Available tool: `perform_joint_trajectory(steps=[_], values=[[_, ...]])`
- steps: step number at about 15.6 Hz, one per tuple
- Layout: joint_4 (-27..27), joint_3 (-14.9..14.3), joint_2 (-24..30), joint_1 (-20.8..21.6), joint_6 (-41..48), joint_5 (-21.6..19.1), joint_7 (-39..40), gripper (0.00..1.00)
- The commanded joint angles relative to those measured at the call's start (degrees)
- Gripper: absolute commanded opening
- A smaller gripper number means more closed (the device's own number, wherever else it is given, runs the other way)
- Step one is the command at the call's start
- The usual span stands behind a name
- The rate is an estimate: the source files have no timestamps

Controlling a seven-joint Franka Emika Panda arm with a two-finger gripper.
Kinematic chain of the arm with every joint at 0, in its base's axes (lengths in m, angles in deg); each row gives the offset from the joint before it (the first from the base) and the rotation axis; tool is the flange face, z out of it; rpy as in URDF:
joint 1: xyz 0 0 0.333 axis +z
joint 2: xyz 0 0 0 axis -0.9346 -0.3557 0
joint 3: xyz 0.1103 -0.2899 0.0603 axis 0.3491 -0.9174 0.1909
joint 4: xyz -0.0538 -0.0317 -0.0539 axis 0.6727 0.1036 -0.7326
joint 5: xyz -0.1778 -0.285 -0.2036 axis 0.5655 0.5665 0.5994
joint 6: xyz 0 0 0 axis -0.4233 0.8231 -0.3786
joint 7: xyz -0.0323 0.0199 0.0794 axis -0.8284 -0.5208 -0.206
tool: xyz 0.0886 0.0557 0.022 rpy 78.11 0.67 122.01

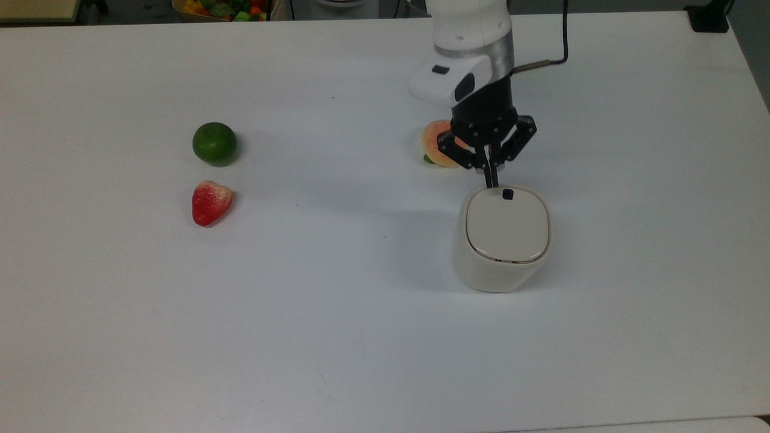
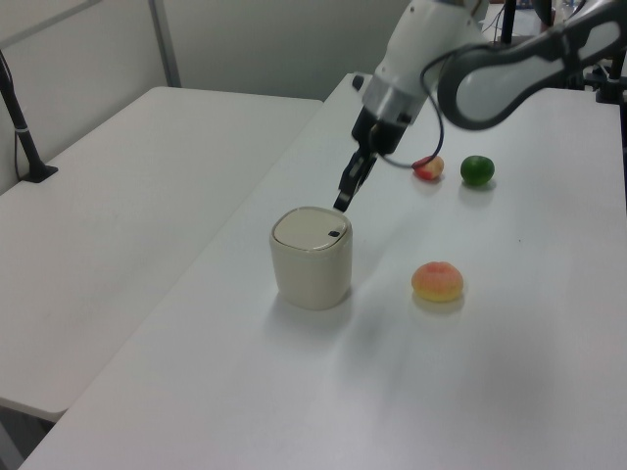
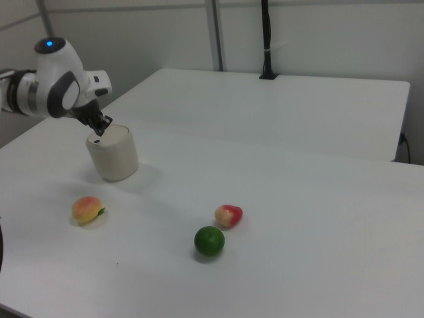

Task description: Close garbage bin

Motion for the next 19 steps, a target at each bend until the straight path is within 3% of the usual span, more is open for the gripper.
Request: perform_joint_trajectory(steps=[1,2,4,5,6,12,16,19], values=[[1.5,0.7,6.5,-2.6,9.5,-0.6,-1.3,0.18],[1.5,0.5,7.9,-3.3,12.5,-1.2,-1.2,0.26],[1.5,0.2,11.0,-4.4,18.8,-1.8,-0.8,0.52],[1.5,0.2,12.6,-5.0,21.7,-1.8,-0.7,0.8],[1.5,0.1,13.9,-5.6,24.7,-1.8,-0.4,1.0],[0.9,-3.2,18.9,-7.2,37.7,-0.7,1.2,1.0],[-0.6,-10.3,20.5,-5.8,42.7,0.6,1.2,1.0],[-0.6,-13.7,20.9,-5.0,42.5,4.2,2.1,1.0]])
